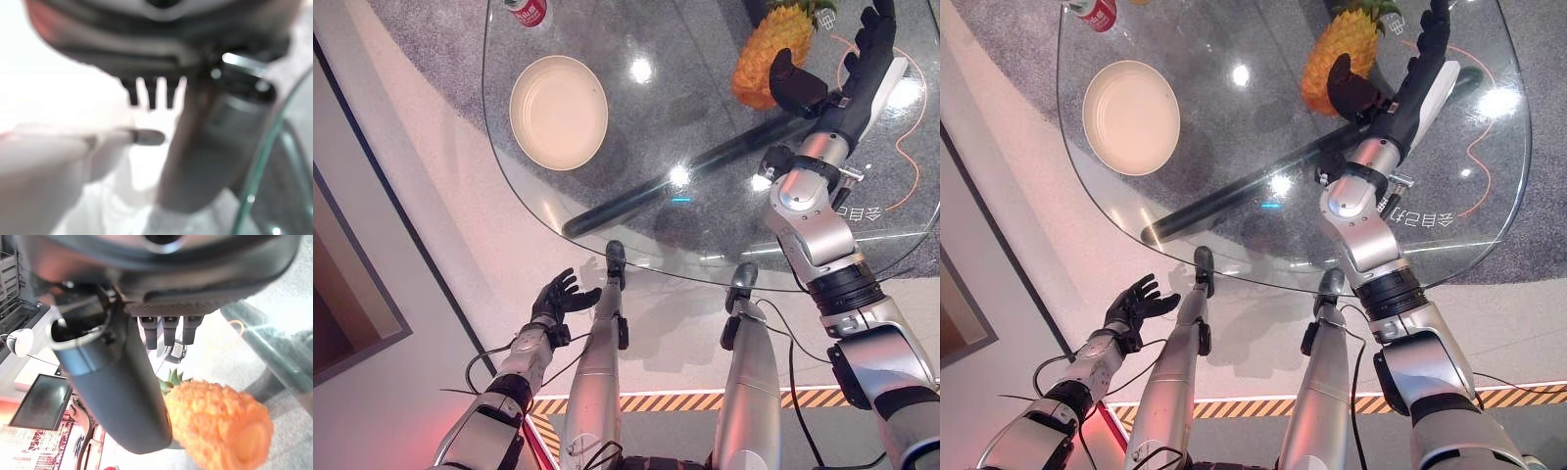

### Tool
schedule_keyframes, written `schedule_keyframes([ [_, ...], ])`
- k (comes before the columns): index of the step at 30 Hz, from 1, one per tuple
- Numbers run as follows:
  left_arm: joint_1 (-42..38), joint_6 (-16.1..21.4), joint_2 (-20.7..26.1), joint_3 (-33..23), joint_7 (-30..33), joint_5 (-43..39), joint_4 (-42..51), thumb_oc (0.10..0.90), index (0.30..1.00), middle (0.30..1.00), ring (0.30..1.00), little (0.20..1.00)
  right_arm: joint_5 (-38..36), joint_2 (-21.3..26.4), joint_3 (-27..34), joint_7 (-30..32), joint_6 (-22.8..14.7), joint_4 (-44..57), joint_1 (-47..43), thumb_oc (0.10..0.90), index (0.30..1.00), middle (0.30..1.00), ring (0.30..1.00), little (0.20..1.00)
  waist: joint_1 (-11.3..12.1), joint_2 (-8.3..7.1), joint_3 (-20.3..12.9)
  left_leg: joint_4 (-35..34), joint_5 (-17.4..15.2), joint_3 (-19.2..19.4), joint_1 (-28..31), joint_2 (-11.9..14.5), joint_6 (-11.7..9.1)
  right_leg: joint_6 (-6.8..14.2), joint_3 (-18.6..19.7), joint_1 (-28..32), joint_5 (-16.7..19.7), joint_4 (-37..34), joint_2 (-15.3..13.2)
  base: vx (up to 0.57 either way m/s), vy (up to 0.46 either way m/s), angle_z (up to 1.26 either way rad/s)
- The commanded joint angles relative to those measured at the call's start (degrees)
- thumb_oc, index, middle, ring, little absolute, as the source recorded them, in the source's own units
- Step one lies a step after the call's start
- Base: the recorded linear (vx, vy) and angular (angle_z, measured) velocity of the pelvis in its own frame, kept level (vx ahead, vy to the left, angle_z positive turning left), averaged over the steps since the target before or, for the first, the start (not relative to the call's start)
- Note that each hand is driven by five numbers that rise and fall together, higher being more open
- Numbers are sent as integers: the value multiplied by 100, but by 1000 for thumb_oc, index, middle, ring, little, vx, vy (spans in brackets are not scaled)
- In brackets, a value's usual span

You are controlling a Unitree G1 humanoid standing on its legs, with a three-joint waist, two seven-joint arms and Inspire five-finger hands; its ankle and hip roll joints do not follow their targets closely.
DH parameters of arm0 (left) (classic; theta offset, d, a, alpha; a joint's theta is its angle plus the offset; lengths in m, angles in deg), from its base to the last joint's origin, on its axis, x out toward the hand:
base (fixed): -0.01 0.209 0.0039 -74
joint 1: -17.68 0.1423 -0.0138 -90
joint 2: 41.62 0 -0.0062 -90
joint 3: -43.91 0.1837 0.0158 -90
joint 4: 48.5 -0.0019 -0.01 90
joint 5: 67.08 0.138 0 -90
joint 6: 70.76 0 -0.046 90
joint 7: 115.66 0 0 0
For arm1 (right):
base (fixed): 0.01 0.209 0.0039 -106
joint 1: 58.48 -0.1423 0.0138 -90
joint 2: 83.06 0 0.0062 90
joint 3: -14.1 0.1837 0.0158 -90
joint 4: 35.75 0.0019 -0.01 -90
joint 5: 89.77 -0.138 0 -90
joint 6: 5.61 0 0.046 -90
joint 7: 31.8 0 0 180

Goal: Pick up the fruit to the plate

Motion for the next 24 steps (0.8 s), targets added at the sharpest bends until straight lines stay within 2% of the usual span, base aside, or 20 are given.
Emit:
schedule_keyframes([
  [1, 371, 147, -18, 26, 10, -203, -169, 800, 900, 900, 900, 900, -155, 236, 261, -79, -375, 742, -309, 800, 900, 900, 900, 900, -72, 24, -100, 426, -488, -35, 138, 144, -55, -88, -423, 330, 1091, -1220, -20, 1, 36, 2],
  [8, 288, 127, 26, 47, -23, -234, -267, 800, 900, 900, 900, 900, -1066, 17, 239, -217, -447, 589, -348, 800, 900, 900, 900, 900, -16, -9, -100, 370, -455, -17, 183, 147, -55, -72, -495, 402, 1126, -1269, -59, 0, 4, 0],
  [16, 247, 111, -7, 115, 1, -236, -294, 800, 900, 900, 900, 900, -1320, -86, 197, 79, -307, 223, -558, 800, 900, 900, 900, 900, 61, 3, -100, 344, -448, -32, 211, 126, -45, -72, -542, 446, 1132, -1282, -85, 0, 0, 1],
  [24, 224, 135, -66, 259, -9, -229, -321, 800, 900, 900, 900, 900, -1668, -129, 125, 224, -360, -508, -911, 800, 900, 900, 900, 900, 167, 24, -100, 375, -450, -73, 186, 105, -29, -85, -595, 452, 1138, -1258, -101, 0, 0, 0],
])
